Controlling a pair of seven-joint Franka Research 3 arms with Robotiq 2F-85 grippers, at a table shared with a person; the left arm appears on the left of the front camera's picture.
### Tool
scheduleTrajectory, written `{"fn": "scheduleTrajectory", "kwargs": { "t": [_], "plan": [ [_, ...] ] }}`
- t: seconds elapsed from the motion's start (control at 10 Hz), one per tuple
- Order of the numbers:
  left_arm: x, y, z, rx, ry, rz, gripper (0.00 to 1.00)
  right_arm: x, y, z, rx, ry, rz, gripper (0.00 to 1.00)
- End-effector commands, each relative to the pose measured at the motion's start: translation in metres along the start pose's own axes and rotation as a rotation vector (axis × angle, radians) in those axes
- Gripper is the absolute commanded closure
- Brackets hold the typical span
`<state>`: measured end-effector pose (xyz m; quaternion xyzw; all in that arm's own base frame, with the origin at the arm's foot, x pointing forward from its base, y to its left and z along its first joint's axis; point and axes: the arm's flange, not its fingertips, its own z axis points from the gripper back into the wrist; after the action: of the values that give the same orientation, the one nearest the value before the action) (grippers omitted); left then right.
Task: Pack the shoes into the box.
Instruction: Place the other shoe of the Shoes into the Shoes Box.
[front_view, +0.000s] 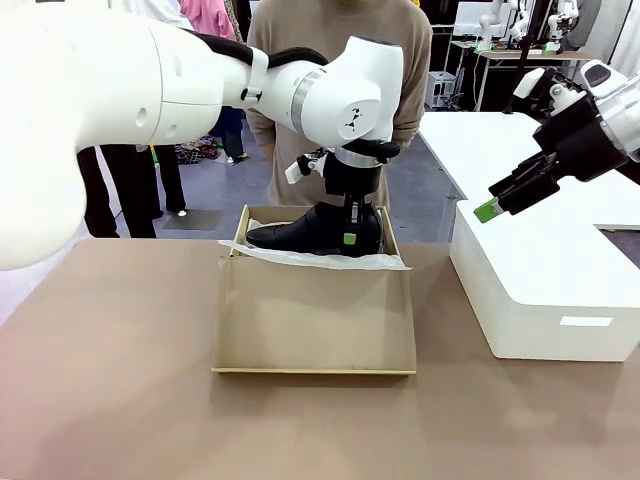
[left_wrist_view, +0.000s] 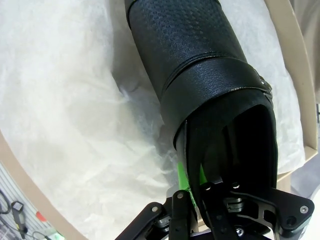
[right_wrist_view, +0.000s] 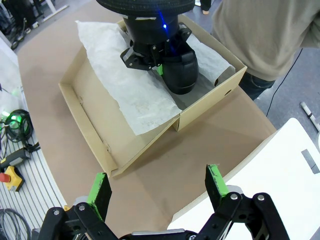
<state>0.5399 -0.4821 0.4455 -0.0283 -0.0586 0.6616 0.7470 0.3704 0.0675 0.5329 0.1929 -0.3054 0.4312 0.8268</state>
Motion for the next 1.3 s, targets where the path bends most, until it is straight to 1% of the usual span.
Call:
{"fn": "scheduleTrajectory", "kwargs": {
  "t": [0.0,0.2,0.5,0.8,1.0,1.1,1.2],
  "plan": [
    [-0.012,-0.007,0.005,0.012,-0.031,0.07,1.0,0.001,-0.003,-0.001,0.015,-0.027,0.008,0.0],
    [-0.012,-0.01,-0.001,0.025,-0.034,0.082,1.0,0.001,-0.003,-0.001,0.015,-0.027,0.008,0.0],
    [-0.012,-0.013,-0.005,0.055,-0.034,0.062,1.0,0.001,-0.003,-0.001,0.015,-0.027,0.008,0.0],
    [-0.009,-0.014,-0.003,0.07,-0.024,0.073,0.42,0.001,-0.003,-0.001,0.015,-0.027,0.008,0.0],
    [-0.006,-0.014,0.006,0.083,-0.019,0.089,0.04,0.001,-0.003,-0.001,0.015,-0.027,0.008,0.0],
    [-0.004,-0.013,0.013,0.091,-0.021,0.091,0.0,0.001,-0.003,-0.001,0.015,-0.027,0.008,0.0],
    [-0.002,-0.014,0.024,0.099,-0.035,0.093,0.0,0.001,-0.003,-0.001,0.015,-0.027,0.008,0.0]
  ]
}}
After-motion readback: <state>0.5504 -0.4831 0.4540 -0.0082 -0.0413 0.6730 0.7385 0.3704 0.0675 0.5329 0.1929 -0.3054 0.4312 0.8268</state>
